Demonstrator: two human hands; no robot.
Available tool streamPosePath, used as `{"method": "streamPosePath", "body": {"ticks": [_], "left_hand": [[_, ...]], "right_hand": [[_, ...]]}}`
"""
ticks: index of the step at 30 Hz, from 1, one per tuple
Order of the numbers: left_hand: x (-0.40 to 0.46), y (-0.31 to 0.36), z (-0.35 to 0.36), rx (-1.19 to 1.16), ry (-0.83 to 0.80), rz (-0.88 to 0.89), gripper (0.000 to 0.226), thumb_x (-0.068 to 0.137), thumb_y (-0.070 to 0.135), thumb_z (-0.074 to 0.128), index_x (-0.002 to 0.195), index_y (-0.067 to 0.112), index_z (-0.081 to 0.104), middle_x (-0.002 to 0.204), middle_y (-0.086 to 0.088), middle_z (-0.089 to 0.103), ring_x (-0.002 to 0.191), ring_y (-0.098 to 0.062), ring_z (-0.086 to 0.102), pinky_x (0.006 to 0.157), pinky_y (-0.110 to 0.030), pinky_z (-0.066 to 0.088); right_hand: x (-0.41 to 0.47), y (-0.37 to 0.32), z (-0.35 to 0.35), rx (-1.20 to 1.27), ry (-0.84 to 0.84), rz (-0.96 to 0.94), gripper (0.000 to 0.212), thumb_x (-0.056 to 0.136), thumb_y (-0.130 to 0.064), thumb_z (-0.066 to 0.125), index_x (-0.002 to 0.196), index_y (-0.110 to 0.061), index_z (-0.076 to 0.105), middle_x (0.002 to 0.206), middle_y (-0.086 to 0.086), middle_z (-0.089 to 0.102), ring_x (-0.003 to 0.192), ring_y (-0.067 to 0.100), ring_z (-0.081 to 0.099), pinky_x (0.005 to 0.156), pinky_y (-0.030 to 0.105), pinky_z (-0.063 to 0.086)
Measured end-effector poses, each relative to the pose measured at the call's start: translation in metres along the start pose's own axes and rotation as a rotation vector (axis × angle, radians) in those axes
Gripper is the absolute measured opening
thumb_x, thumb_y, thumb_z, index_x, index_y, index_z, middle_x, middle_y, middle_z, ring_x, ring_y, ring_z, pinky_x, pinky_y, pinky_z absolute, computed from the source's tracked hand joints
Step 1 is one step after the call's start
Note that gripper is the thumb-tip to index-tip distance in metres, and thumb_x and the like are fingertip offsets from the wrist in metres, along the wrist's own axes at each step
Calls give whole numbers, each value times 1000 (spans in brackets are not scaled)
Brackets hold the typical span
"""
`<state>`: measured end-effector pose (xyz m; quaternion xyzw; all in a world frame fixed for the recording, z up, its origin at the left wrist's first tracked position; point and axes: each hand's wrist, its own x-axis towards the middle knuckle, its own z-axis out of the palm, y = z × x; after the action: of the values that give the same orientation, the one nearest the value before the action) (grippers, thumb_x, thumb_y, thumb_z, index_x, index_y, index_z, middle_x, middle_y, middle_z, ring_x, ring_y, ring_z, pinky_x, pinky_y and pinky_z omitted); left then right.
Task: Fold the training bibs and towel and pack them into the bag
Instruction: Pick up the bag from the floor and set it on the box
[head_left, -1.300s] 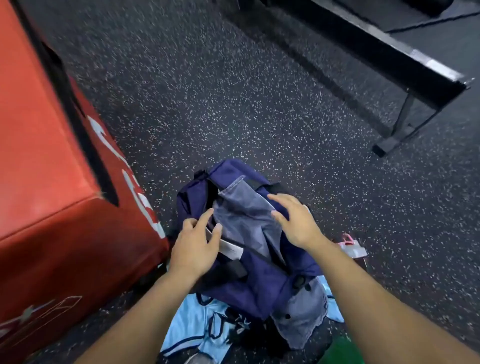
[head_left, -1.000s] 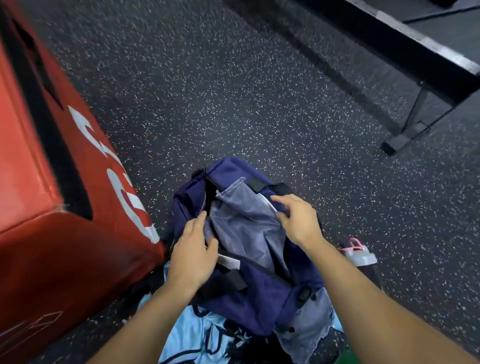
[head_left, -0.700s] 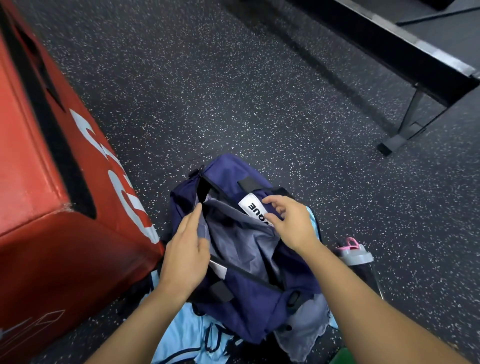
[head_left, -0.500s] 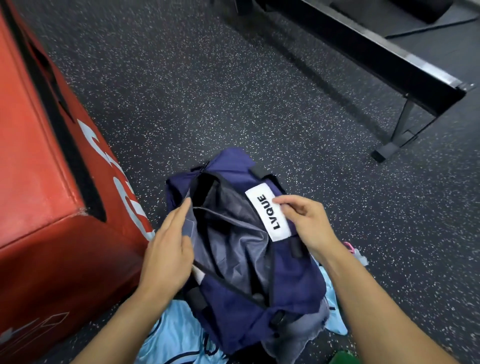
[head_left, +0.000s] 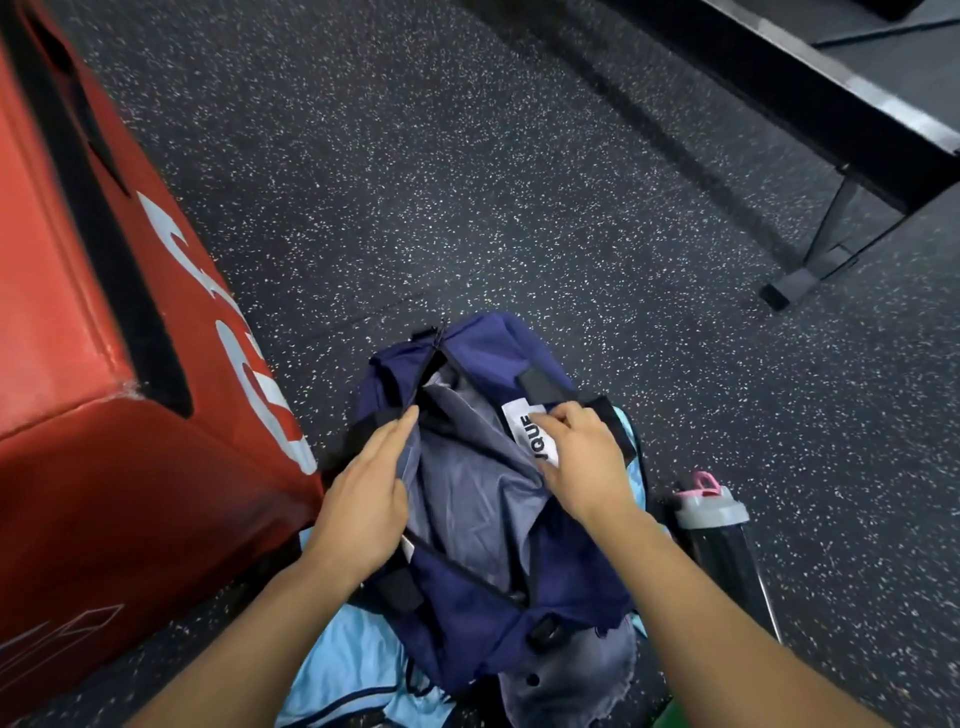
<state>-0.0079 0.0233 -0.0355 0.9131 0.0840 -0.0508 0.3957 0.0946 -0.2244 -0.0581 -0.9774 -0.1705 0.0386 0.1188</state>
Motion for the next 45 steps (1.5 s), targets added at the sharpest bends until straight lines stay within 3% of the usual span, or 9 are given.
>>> {"method": "streamPosePath", "body": {"ticks": [5,14,18,23,26,31,37,40,45], "left_hand": [[6,-3,11,-14,-19,-34,85,89,-5,45,156,42,20,158,18,30,128,-20,52,104,-38,44],[-17,0,4,-54,26,-48,64,98,20,54,152,46,31,127,20,41,65,-10,58,79,-36,50],[-33,0,6,-60,-22,-72,67,100,18,51,153,49,25,120,10,56,71,-10,59,76,-39,51],[-38,21,-4,-8,-31,-92,75,97,5,45,155,45,21,126,-3,62,98,-31,63,83,-43,49],[-41,44,-19,13,-28,-54,75,96,3,45,156,41,22,134,-4,60,109,-34,61,87,-43,48],[-55,88,-61,-10,23,25,76,93,-1,45,155,40,28,130,-3,62,110,-31,61,89,-41,49],[-86,162,-144,-5,197,194,73,95,-1,45,155,38,30,137,-3,61,118,-28,60,94,-38,48],[-106,198,-197,4,304,269,75,95,-1,46,154,42,29,119,-7,68,103,-31,64,84,-39,49],[-147,247,-298,-66,501,337,73,94,-3,50,149,43,38,96,-11,72,82,-37,62,73,-39,49]], "right_hand": [[1,2,20,-53,-154,104,77,72,-42,83,140,-26,51,128,2,50,112,26,50,100,37,43],[-17,7,13,-195,-409,61,79,82,-43,65,152,-33,30,127,7,58,114,33,58,97,40,44],[-35,9,5,-69,-497,80,80,83,-26,59,155,-35,25,117,11,66,110,38,61,90,42,51],[-62,9,-35,246,-327,123,74,95,-11,52,151,-50,21,68,-13,50,73,22,59,76,34,44],[-76,7,-66,342,-155,119,69,93,1,51,146,-42,40,69,-27,43,66,-8,50,74,24,37],[-91,-15,-125,315,106,107,61,93,-1,57,139,-41,54,95,-14,69,79,4,62,77,33,49],[-107,-65,-239,253,439,6,63,86,7,67,135,-31,61,102,-18,72,88,-6,62,77,5,37],[-117,-98,-306,279,558,-33,55,88,4,67,133,-28,64,86,-18,69,79,-16,54,74,-4,32],[-138,-170,-416,352,694,-120,44,96,-6,61,133,-29,64,58,-27,43,62,-7,52,61,19,34]]}}
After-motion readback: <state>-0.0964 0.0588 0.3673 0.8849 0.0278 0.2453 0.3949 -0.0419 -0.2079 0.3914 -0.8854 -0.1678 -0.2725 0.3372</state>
